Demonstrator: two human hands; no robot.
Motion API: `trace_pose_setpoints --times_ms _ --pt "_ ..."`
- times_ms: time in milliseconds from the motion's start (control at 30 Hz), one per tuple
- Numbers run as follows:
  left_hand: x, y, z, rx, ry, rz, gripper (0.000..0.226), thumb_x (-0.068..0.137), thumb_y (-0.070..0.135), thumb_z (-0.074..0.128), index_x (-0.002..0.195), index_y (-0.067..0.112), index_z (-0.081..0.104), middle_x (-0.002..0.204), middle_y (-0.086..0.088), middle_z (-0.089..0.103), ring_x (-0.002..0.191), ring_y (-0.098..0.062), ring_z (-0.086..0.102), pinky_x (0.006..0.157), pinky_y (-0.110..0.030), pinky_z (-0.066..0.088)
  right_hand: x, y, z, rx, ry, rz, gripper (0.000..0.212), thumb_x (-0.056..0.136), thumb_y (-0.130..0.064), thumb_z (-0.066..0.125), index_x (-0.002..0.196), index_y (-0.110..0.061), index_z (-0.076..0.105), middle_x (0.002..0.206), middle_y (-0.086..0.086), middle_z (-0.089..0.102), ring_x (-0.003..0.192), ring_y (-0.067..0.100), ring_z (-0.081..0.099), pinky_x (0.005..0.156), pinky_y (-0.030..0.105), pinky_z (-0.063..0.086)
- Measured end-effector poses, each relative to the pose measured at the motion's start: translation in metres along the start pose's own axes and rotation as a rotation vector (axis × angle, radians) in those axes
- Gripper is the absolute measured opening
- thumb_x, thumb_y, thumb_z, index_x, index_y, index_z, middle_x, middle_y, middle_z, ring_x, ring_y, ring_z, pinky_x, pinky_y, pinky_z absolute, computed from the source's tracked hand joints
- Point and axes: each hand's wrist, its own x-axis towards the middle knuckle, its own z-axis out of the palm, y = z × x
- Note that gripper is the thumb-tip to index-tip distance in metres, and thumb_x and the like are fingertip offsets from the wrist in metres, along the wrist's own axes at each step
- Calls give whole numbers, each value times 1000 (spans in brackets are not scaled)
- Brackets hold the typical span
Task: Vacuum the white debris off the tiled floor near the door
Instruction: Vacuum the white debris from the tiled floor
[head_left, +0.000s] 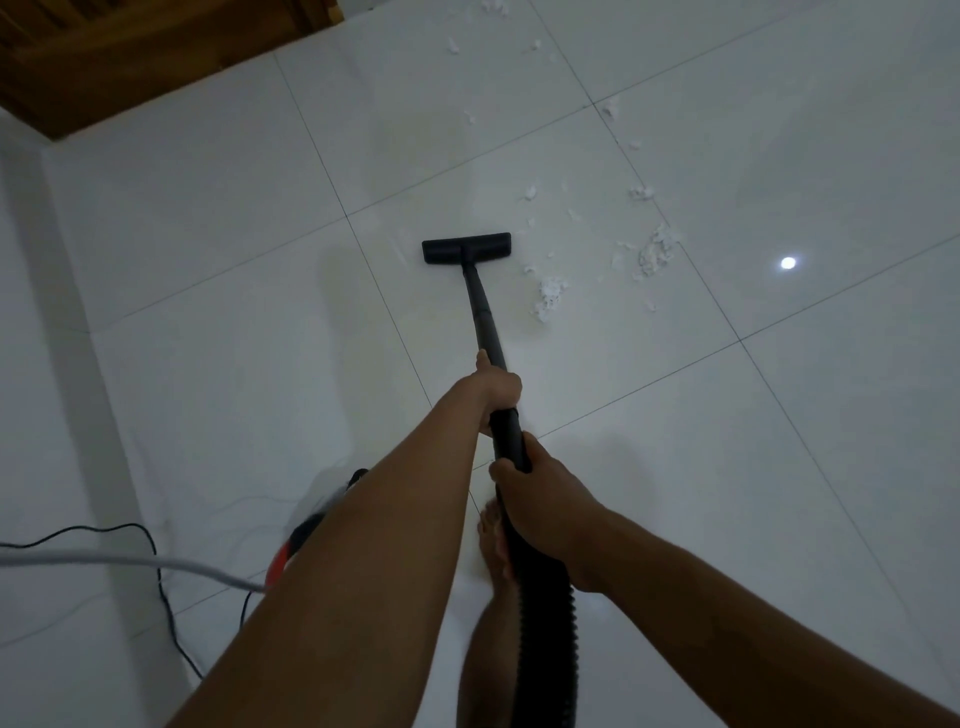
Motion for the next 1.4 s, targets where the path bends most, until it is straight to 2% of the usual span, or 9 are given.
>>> trace_pose_setpoints --times_ms 200,300,367,467,633,833,1033,1100,1400 --pt "35 25 -20 31 24 28 82 103 13 39 157 36 -17 125 -13 49 88 -24 58 78 -40 53 37 -23 0 32 3 9 45 109 -25 40 152 -37 32 72 12 54 33 9 52 40 21 48" --pt "57 42 -31 27 38 59 80 104 14 39 157 36 -17 120 -11 47 82 -22 55 76 -38 52 59 -40 -1 5 25 -13 48 110 -26 39 155 -36 29 75 10 55 34 7 53 38 18 46" --pt "72 55 -40 27 45 78 80 104 14 39 157 36 -17 126 -12 49 86 -23 56 75 -38 52 76 -53 -2 6 41 -22 49 110 -26 40 156 -35 29 77 10 56 43 10 56 37 17 45" --pt "93 75 -54 34 58 90 81 103 15 40 157 37 -16 135 -16 50 94 -26 56 77 -39 53 101 -71 -4 50 19 -4 47 109 -25 41 153 -38 30 79 12 57 51 16 57 42 23 51" --pt "126 108 -73 34 69 117 81 103 15 39 157 38 -17 132 -17 53 91 -25 56 79 -40 55 143 -101 -14 72 0 7 43 108 -23 40 147 -39 33 80 15 55 50 19 56 45 28 52" --pt "165 150 -93 30 96 135 81 103 16 38 156 40 -18 134 -16 53 94 -26 57 87 -42 56 190 -137 -29 71 -12 6 51 107 -25 41 150 -47 29 80 14 55 54 21 58 49 30 54" --pt "197 200 -116 29 113 154 81 103 19 39 156 41 -19 143 -13 47 115 -34 59 99 -48 53 233 -182 -47 31 3 -49 51 107 -23 40 152 -44 28 80 13 55 53 19 57 45 26 52" --pt "205 218 -122 26 120 161 80 103 19 38 156 40 -19 146 -12 45 115 -33 58 99 -47 53 244 -198 -54 24 9 -50 49 107 -23 41 150 -45 30 80 12 55 53 20 57 49 27 53" --pt "225 277 -143 18 135 156 80 104 17 38 156 39 -18 146 -12 44 111 -31 57 93 -42 53 271 -256 -76 25 4 -36 53 108 -22 39 153 -46 26 80 12 54 50 18 55 46 27 52"
